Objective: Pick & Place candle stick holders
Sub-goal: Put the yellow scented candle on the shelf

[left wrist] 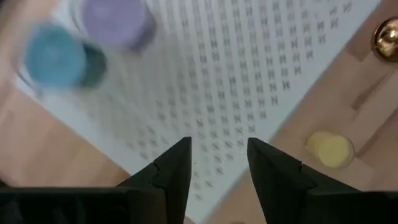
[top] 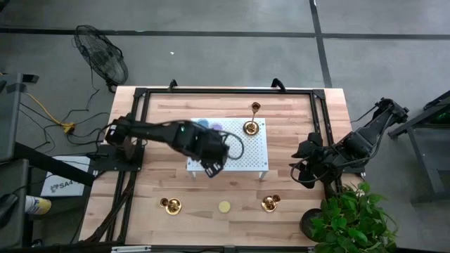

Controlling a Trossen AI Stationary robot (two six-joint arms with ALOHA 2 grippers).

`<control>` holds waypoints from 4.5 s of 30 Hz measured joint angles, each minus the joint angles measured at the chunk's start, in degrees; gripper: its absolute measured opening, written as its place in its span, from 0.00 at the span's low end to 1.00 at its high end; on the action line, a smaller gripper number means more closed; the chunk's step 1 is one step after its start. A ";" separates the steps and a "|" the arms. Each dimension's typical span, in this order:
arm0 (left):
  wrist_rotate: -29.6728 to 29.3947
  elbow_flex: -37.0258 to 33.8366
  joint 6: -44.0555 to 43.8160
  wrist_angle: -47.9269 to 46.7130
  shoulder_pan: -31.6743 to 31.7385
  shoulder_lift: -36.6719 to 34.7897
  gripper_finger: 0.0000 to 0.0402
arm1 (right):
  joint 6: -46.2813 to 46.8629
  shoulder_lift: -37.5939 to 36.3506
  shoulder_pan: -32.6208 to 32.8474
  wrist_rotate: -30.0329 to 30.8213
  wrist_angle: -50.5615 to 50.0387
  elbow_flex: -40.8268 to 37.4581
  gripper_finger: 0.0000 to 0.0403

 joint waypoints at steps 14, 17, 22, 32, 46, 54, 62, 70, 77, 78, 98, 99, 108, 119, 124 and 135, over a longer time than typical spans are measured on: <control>16.00 -21.35 -15.00 28.39 -4.50 0.07 0.38 | 0.20 0.00 0.00 -0.06 0.02 0.00 0.38; 16.38 -23.34 -16.15 31.49 -5.18 0.07 0.38 | 0.27 0.00 -0.01 -0.38 0.02 0.00 0.38; 15.54 -24.25 -17.06 33.18 -6.70 0.07 0.38 | 0.35 0.00 0.00 -0.72 0.02 0.00 0.38; 16.75 -24.05 -17.55 33.42 -9.42 4.32 0.38 | 2.18 0.04 -0.02 -0.72 0.09 0.00 0.38; 17.39 -24.29 -21.50 34.35 -10.51 9.86 0.38 | 8.50 0.05 -0.03 -0.78 0.97 0.00 0.38; 14.84 -24.18 -25.00 36.87 -11.85 9.55 0.38 | 10.23 0.07 -0.04 -1.09 1.30 0.00 0.38; 12.81 -24.18 -37.79 41.39 -13.91 9.55 0.38 | 9.72 0.04 -0.04 -1.23 1.29 0.00 0.38; 11.32 -24.20 -45.55 41.04 -14.62 10.34 0.38 | 8.37 0.05 -0.04 -1.38 1.25 0.00 0.38; 10.74 -24.12 -48.30 40.38 -14.47 11.11 0.38 | 4.92 0.07 -0.04 -1.38 1.27 0.00 0.38; 10.76 -24.09 -48.57 40.35 -14.47 11.19 0.38 | 4.75 0.06 -0.04 -1.40 1.27 0.00 0.38; 14.04 -24.16 -48.65 40.37 -14.47 13.44 0.28 | 3.84 0.07 -0.02 -1.16 1.05 0.00 0.38; 14.04 -24.16 -48.60 40.43 -14.47 13.44 0.25 | 3.85 0.07 -0.02 -1.16 1.05 0.00 0.38; 14.19 -24.15 -45.61 40.61 -14.47 13.44 0.02 | 3.95 0.07 -0.04 -0.72 1.03 0.00 0.38; 16.34 -22.11 -44.21 38.34 -14.45 13.31 0.01 | 4.00 0.07 -0.04 -0.72 1.04 0.00 0.38; 15.65 -14.88 -42.97 30.56 -14.47 13.09 0.00 | 4.00 0.07 -0.02 -0.74 1.05 0.00 0.38; 9.22 9.32 -42.11 1.54 -14.47 13.01 0.00 | 3.96 0.07 -0.04 -0.96 1.05 0.00 0.38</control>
